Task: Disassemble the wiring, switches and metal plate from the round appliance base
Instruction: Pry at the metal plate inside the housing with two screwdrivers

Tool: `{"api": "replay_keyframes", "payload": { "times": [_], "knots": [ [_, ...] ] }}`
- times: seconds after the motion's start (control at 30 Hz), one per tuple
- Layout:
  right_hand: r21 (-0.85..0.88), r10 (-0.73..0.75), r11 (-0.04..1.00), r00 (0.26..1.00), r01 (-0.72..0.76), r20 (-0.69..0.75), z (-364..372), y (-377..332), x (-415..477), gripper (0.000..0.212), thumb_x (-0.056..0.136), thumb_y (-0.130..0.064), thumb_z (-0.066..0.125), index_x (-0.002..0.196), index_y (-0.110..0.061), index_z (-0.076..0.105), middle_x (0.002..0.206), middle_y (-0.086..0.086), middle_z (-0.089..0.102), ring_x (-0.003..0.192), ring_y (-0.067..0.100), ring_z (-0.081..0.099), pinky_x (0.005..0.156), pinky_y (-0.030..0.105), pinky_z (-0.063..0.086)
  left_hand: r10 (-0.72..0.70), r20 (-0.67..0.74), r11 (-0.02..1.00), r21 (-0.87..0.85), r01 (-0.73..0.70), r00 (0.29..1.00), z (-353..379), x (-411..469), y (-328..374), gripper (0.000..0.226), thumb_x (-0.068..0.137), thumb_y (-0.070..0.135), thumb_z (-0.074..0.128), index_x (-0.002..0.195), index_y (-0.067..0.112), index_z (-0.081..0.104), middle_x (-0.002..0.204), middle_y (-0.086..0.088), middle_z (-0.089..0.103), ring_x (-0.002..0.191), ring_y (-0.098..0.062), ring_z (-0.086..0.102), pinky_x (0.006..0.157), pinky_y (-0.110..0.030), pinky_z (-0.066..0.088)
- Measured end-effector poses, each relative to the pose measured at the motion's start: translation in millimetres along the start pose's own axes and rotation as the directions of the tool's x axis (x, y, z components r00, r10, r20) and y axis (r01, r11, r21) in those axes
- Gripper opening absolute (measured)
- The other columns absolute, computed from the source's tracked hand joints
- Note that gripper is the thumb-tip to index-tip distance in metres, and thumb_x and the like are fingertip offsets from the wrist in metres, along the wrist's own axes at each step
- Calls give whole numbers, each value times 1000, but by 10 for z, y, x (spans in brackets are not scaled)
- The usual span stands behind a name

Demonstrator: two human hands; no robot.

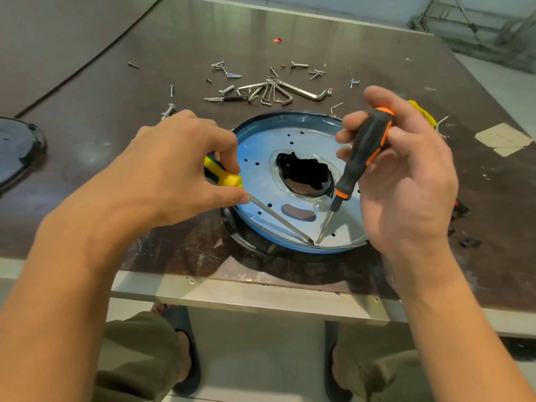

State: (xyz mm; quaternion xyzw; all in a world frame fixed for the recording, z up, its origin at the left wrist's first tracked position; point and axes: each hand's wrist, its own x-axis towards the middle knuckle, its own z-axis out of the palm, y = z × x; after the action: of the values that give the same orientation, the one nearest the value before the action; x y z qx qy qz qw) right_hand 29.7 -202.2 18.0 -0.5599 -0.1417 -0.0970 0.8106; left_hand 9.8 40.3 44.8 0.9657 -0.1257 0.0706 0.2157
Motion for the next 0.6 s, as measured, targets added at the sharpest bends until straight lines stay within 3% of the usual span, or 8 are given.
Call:
{"api": "replay_keyframes", "payload": {
  "times": [0.07, 0.17, 0.33, 0.4, 0.5, 0.6],
  "knots": [
    [-7, 3, 1000, 1000, -3, 16, 10, 3, -2, 29, 99, -13, 46, 120, -9, 67, 96, 3, 69, 90, 23, 61, 80, 36, 49, 0, -1, 1000, 2, 0, 1000, 1, 1, -2, 32, 59, 64, 69, 72, 35, 61, 82, 18, 58, 88, -14, 43, 81, -50, 47],
    [-116, -78, 990, 996, 83, 47, 34, 27, -9, 24, 96, -16, 67, 120, -13, 65, 90, 3, 54, 78, 39, 46, 76, 41, 45, 2, -8, 1000, -4, -2, 1000, 12, 2, -6, 33, 58, 64, 69, 72, 35, 61, 82, 17, 59, 88, -15, 44, 81, -50, 47],
    [-33, -18, 999, 995, 22, 97, 2, 26, -8, 29, 106, -7, 41, 130, -5, 56, 102, 8, 73, 88, 24, 68, 83, 32, 53, 10, -18, 1000, -12, -10, 1000, 18, 9, -27, 32, 58, 64, 71, 71, 36, 62, 80, 20, 58, 85, -14, 43, 79, -49, 47],
    [-21, -5, 1000, 996, 7, 84, 24, 17, -3, 24, 106, -14, 45, 125, -9, 59, 102, 5, 73, 93, 24, 67, 84, 35, 52, 9, -20, 1000, -14, -9, 1000, 20, 13, -29, 32, 58, 64, 71, 71, 36, 62, 81, 19, 58, 85, -14, 44, 79, -50, 47],
    [-84, -75, 993, 995, 80, 66, 66, 14, -9, 24, 98, -24, 67, 119, -13, 63, 93, -2, 64, 90, 26, 56, 82, 38, 49, 13, -20, 1000, -9, -13, 1000, 24, 5, -29, 32, 58, 63, 71, 72, 36, 63, 81, 18, 58, 87, -16, 45, 80, -51, 48],
    [-68, -70, 995, 995, 75, 76, 27, 23, -12, 24, 102, -6, 54, 125, -5, 61, 94, 8, 68, 83, 28, 64, 81, 34, 53, 23, -31, 1000, -9, -24, 999, 40, -2, -29, 30, 60, 59, 77, 73, 35, 63, 81, 17, 58, 89, -18, 45, 78, -49, 48]
  ]
}}
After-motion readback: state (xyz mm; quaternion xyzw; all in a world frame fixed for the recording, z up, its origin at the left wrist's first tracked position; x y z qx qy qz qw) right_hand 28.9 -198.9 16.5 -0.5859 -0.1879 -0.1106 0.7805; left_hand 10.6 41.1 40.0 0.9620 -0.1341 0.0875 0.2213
